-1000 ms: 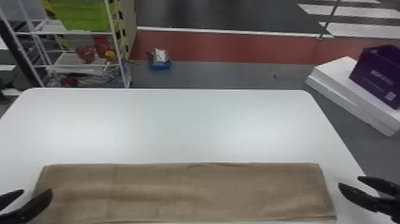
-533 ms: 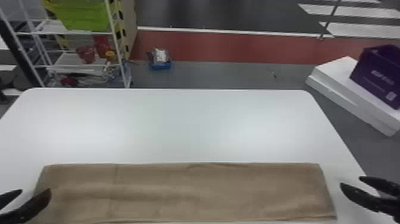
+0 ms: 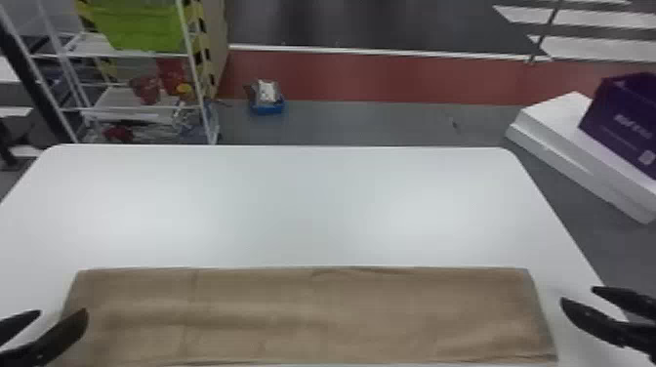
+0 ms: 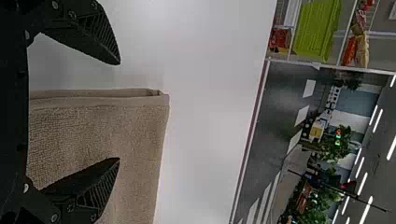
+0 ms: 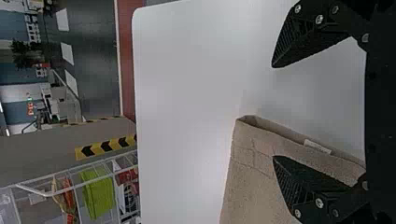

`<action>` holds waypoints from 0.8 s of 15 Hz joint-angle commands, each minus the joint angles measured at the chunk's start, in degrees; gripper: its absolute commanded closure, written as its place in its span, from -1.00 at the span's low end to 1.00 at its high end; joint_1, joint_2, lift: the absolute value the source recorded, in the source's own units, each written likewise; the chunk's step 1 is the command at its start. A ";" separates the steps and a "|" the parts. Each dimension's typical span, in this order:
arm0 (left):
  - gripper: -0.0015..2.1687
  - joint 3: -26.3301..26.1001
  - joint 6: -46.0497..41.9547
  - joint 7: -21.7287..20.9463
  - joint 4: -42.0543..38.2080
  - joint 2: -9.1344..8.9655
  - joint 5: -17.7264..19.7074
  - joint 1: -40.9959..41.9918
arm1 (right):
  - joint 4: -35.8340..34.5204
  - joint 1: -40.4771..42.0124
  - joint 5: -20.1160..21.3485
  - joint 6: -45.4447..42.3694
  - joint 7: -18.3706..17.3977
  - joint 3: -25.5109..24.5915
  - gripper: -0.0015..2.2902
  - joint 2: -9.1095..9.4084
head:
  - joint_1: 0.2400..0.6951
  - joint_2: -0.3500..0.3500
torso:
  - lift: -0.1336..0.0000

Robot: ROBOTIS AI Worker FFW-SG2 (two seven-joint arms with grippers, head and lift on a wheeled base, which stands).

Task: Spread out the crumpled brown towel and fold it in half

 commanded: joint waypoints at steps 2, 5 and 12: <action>-0.84 -0.35 0.00 -0.49 -0.08 -0.15 -0.68 0.00 | 0.18 -0.17 0.00 -1.28 -0.39 -0.02 -0.81 0.09 | 1.00 -0.21 | -0.85; -0.84 -0.17 0.00 -0.57 -0.17 -0.15 -0.95 0.09 | 0.53 -0.61 -0.09 -2.15 -0.30 0.07 -0.81 0.09 | 1.00 -0.23 | -0.85; -0.85 0.18 -1.93 -0.75 0.27 -0.15 -0.95 0.35 | 0.44 -0.61 -0.53 -3.03 -0.12 -0.11 -0.81 0.26 | 1.00 -0.19 | -0.85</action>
